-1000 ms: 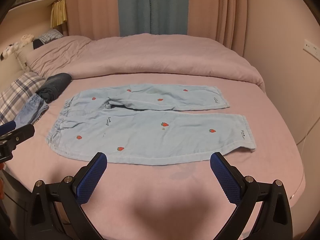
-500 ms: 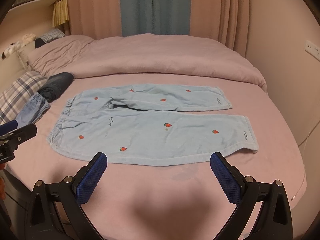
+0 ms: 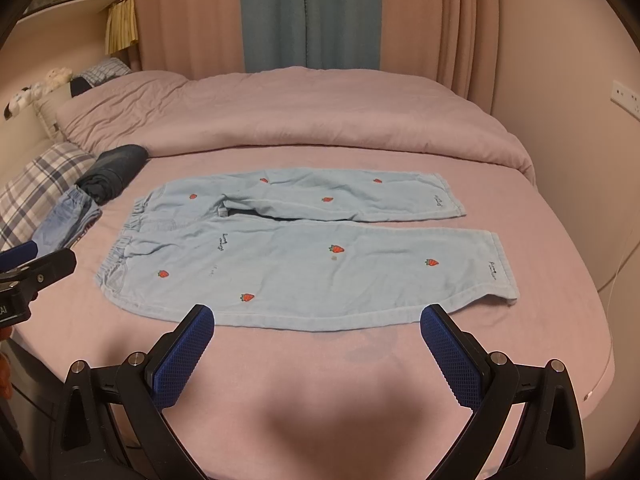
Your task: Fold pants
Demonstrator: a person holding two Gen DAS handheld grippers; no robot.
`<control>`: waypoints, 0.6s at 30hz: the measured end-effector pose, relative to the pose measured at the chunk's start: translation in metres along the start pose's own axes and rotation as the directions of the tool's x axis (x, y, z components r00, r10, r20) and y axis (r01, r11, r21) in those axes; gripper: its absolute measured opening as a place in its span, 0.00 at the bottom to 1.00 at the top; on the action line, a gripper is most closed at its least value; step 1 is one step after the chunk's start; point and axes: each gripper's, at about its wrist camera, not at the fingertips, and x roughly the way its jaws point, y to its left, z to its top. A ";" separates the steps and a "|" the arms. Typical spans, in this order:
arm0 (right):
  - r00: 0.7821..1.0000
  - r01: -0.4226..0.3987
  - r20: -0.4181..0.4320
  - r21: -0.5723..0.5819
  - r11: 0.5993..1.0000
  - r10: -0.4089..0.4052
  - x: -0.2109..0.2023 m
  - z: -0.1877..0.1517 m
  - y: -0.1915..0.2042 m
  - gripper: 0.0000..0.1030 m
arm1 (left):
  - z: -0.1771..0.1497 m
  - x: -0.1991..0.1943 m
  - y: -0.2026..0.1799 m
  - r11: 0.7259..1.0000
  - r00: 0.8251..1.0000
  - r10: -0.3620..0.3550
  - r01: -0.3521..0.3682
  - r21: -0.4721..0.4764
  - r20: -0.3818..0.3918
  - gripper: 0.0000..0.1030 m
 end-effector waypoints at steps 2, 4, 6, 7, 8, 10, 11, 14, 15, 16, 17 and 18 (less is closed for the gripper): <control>1.000 -0.002 0.001 0.000 1.000 0.002 0.000 0.000 0.000 1.00 | 0.000 0.000 0.000 1.000 1.000 0.000 0.000 0.000 0.000 1.00; 1.000 -0.003 0.003 -0.001 1.000 0.003 0.000 0.000 -0.001 1.00 | 0.000 0.000 0.000 1.000 1.000 0.000 0.000 0.000 -0.002 1.00; 1.000 -0.003 0.004 -0.001 1.000 0.003 0.000 0.000 0.000 1.00 | -0.001 0.001 0.000 1.000 1.000 -0.001 0.001 -0.003 -0.004 1.00; 1.000 -0.003 0.004 -0.001 1.000 0.003 0.000 -0.001 -0.001 1.00 | -0.001 0.002 0.000 1.000 1.000 -0.001 0.001 -0.002 -0.005 1.00; 1.000 -0.003 0.004 -0.001 1.000 0.003 0.000 -0.001 -0.001 1.00 | -0.002 0.001 0.000 1.000 1.000 -0.001 0.001 -0.003 -0.006 1.00; 1.000 -0.003 0.004 -0.002 1.000 0.003 0.000 0.000 -0.001 1.00 | -0.002 0.002 0.000 1.000 1.000 -0.004 0.004 -0.005 -0.007 1.00; 1.000 -0.003 0.004 -0.002 1.000 0.003 0.000 -0.001 -0.001 1.00 | -0.002 0.002 0.001 1.000 1.000 -0.004 0.004 -0.006 -0.008 1.00; 1.000 -0.003 0.004 -0.001 1.000 0.003 0.000 -0.001 0.000 1.00 | -0.003 0.002 0.001 1.000 1.000 -0.005 0.005 -0.006 -0.008 1.00; 1.000 -0.003 0.003 -0.001 1.000 0.003 0.000 -0.001 0.000 1.00 | -0.003 0.002 0.001 1.000 1.000 -0.005 0.005 -0.006 -0.009 1.00; 1.000 -0.003 0.002 -0.001 1.000 0.003 0.000 -0.001 0.000 1.00 | -0.003 0.002 0.002 1.000 1.000 -0.005 0.005 -0.006 -0.009 1.00; 1.000 -0.004 0.001 0.000 1.000 0.004 0.001 -0.001 -0.001 1.00 | -0.003 0.002 0.002 1.000 1.000 -0.005 0.005 -0.006 -0.010 1.00; 1.000 -0.004 0.000 0.001 1.000 0.004 0.001 -0.001 -0.001 1.00 | -0.003 0.003 0.002 1.000 1.000 -0.005 0.005 -0.007 -0.012 1.00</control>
